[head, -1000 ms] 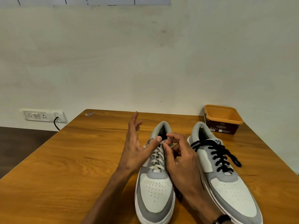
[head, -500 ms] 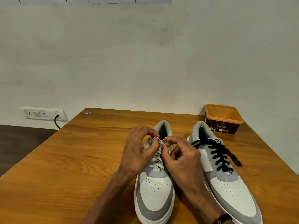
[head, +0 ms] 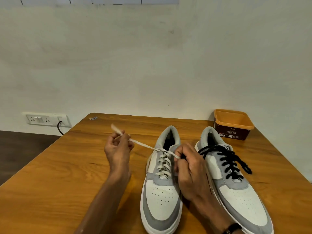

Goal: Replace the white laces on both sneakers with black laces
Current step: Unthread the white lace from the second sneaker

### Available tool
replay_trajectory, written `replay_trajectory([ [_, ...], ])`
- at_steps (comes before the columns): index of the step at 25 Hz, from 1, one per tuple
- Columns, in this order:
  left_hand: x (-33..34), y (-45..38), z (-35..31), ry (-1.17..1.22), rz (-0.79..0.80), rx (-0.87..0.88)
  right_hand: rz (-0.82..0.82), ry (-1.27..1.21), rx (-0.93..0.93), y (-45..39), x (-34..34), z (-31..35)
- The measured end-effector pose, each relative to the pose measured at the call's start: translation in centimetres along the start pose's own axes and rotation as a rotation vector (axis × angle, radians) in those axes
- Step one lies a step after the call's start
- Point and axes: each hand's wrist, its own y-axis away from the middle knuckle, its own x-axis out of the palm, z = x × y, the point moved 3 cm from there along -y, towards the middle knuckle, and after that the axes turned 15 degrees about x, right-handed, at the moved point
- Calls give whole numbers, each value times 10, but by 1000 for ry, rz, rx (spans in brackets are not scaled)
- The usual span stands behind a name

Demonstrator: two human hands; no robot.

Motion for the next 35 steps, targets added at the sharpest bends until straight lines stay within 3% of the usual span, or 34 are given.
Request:
replay_trajectory([
  [2, -11, -9, 4, 12, -140, -45, 26, -144, 33, 0, -3, -3],
  [4, -15, -13, 6, -35, -155, -25, -71, -236, 25, 0, -9, -4],
  [6, -11, -8, 3, -209, -46, 89, -241, -291, 1, 0, -18, -1],
  [8, -2, 1, -3, -368, 126, 316, -406, -284, 47, 0, -26, -1],
  [10, 14, 16, -11, -452, 344, 561, -458, -213, 111, -2, -28, -1],
  [12, 29, 32, -14, -476, 565, 752, -321, -73, 125, -3, -23, 1],
  [14, 37, 46, -13, -445, 738, 854, -78, 118, 68, -2, -9, -1],
  [16, 37, 53, -12, -416, 812, 883, 82, 239, 9, 1, 3, -6],
  [19, 35, 51, -10, -423, 784, 869, 118, 310, 7, -2, 7, -8],
  [22, 36, 44, -6, -453, 731, 875, 89, 345, -11, -6, 0, -8],
  [29, 23, 31, 0, -430, 560, 893, -133, 149, 20, -8, -12, -22],
  [35, 32, 53, -1, -544, 882, 877, -113, 230, 4, -2, -6, -27],
])
